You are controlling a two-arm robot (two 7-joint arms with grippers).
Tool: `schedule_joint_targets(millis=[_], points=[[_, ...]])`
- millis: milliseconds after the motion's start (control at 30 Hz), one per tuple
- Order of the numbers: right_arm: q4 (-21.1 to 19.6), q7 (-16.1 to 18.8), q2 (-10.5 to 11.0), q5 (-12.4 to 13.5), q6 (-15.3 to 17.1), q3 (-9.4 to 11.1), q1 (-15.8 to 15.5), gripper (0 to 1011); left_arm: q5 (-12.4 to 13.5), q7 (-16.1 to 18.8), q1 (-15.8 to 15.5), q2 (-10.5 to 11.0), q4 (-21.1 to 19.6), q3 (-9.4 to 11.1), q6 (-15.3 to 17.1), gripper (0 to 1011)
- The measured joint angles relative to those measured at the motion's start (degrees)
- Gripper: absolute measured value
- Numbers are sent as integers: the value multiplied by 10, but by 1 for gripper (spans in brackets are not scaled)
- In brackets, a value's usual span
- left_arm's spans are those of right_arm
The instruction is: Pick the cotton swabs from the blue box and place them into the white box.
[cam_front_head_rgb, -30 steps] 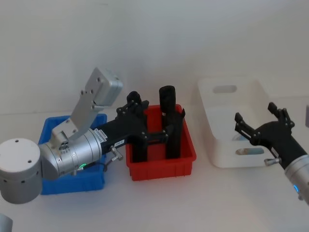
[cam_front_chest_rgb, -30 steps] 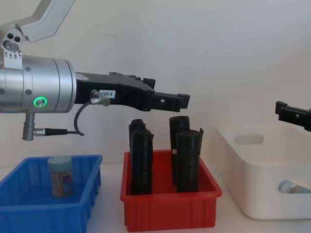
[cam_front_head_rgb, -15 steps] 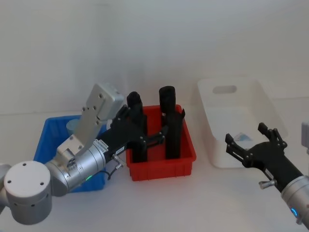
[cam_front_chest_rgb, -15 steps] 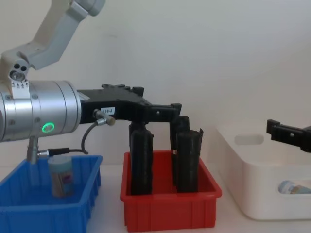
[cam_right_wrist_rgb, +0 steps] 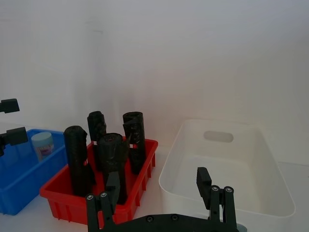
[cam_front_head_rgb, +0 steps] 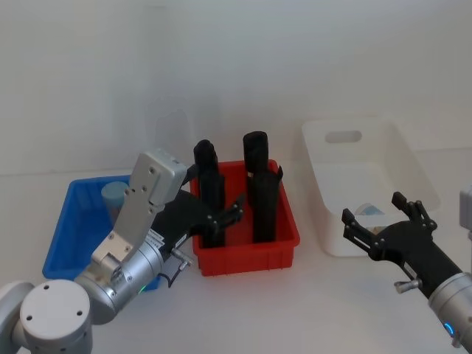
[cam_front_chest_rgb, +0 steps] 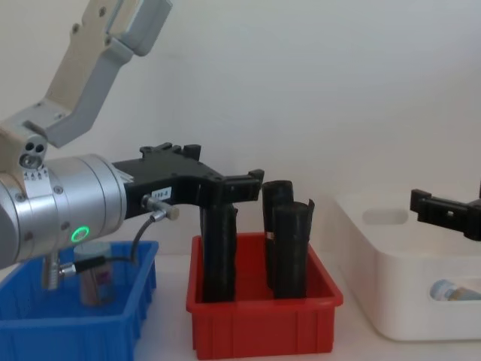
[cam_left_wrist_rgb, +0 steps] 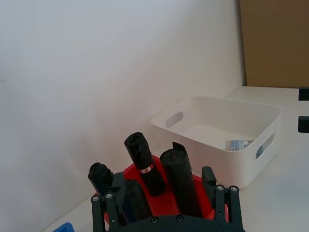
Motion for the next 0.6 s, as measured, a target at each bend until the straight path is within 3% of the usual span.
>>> schedule_joint_targets(millis=[400,600], points=[[0,0,0,-1,0,0,0,1002,9,86,29,-3,-5,13,-35,1004],[0,0,0,-1,0,0,0,1002,11,106,37,-3,-6,16,-44,1004]])
